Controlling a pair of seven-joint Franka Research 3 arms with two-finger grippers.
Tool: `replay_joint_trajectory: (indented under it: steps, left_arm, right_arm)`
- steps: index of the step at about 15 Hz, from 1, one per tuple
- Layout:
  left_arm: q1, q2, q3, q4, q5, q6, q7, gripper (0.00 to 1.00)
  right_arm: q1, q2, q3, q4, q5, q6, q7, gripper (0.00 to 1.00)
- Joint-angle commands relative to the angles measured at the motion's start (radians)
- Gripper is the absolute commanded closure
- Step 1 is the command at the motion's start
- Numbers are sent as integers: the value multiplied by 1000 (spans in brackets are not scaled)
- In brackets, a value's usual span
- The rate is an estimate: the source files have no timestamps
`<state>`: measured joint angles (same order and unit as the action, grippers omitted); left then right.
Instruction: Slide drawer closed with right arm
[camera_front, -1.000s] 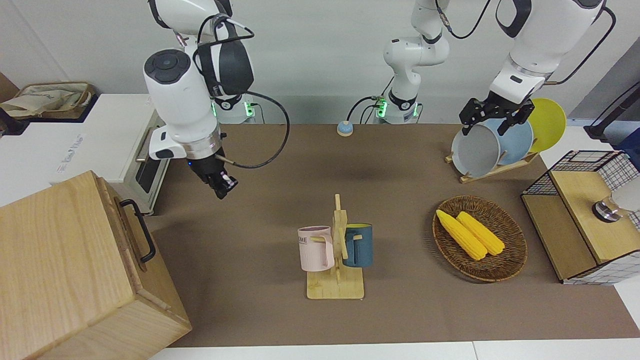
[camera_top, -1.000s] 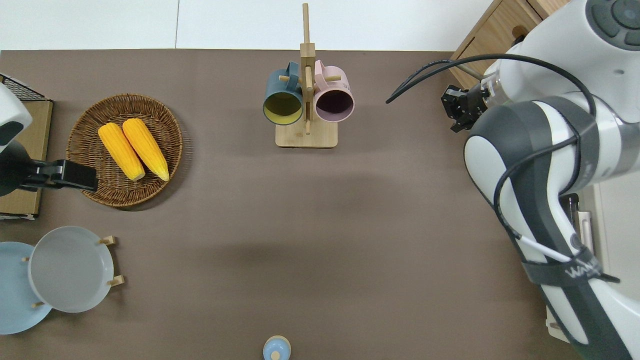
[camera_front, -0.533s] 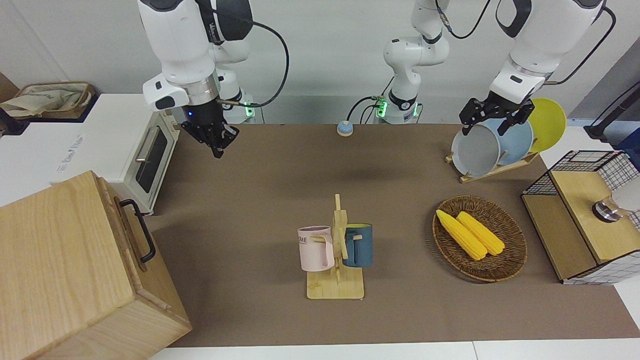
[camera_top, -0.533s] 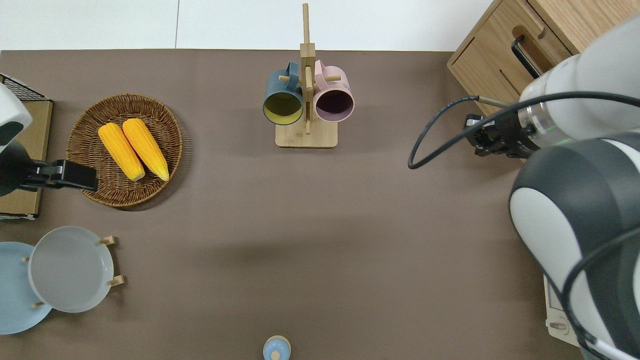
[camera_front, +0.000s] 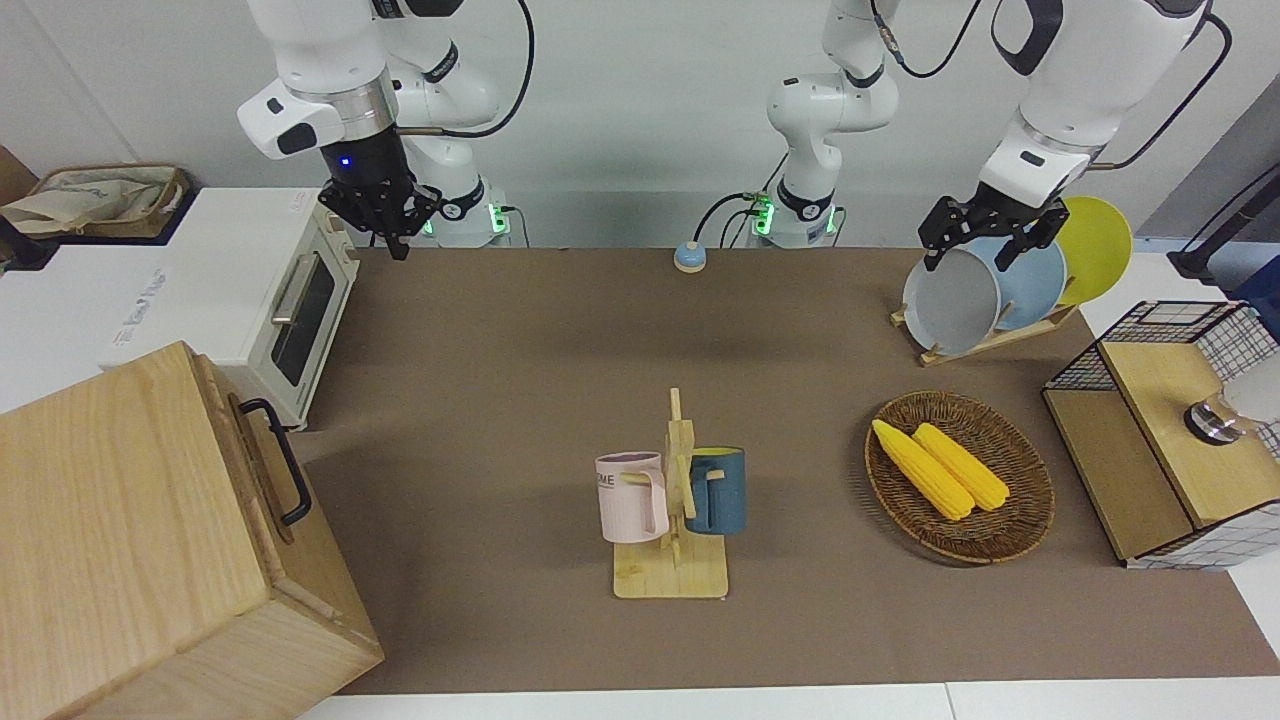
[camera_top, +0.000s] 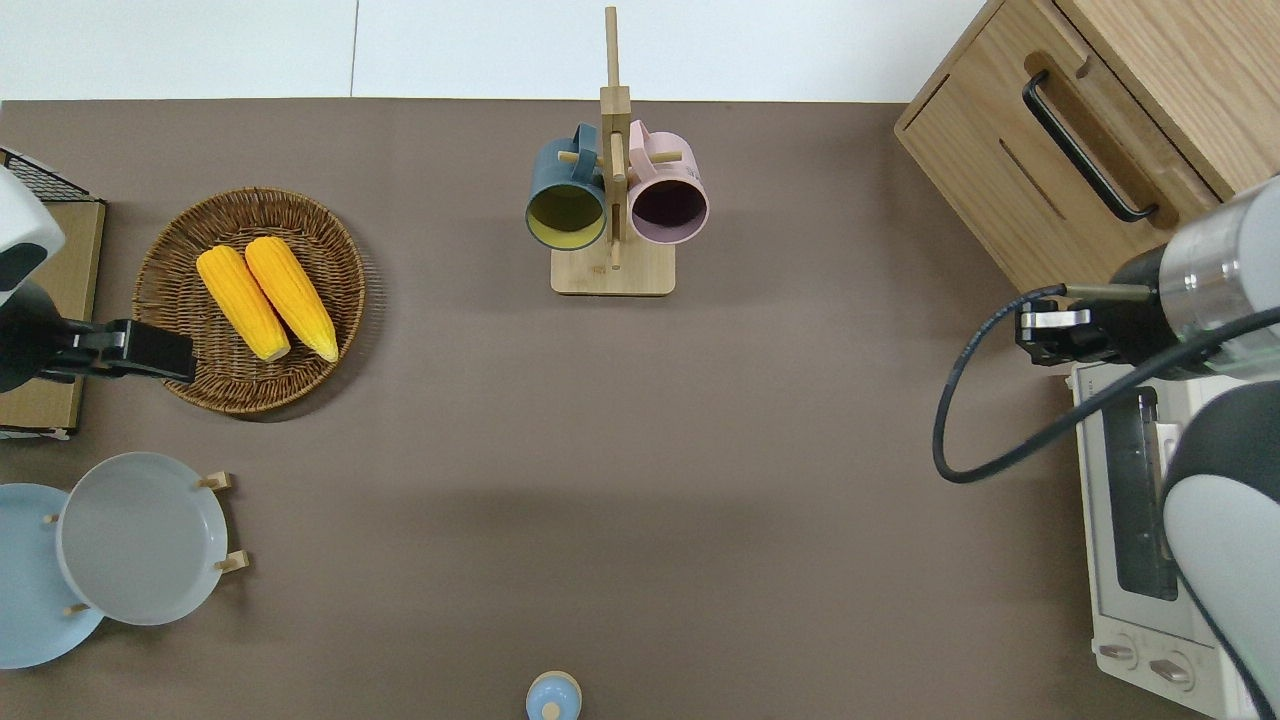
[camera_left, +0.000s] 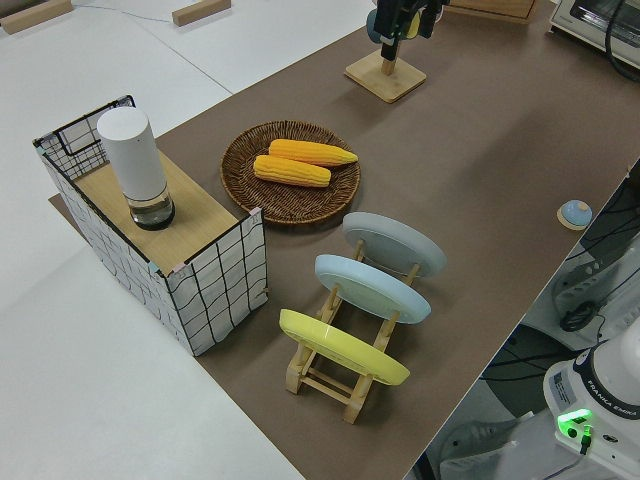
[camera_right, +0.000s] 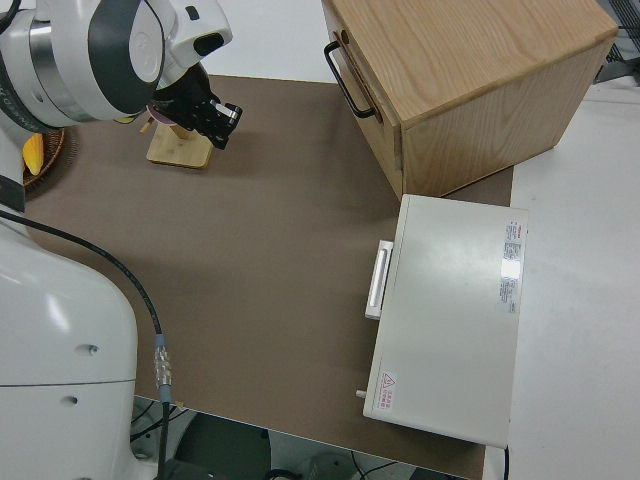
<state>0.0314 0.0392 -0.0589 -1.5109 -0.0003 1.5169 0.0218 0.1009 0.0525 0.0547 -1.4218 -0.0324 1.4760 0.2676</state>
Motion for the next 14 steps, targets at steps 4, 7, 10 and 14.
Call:
replay_joint_trajectory:
  steps: [4,7,10,14]
  left_arm:
    - [5,11,-7,24,17,-20,9,7]
    - [5,11,-7,26,17,-20,9,7]
    - [5,11,-7,26,17,-20,9,7]
    - [5,11,-7,26,17,-20,9,7]
  right_arm:
    - [-30,-91,-53,-123,3,12,-200,1000]
    - [-36,-79,-56,-117,-1,23,-216,521]
    - [-43,-60,-56,-94,-6,21,-215,18]
    - [-43,-46,-56,-75,-4,20,-217,15]
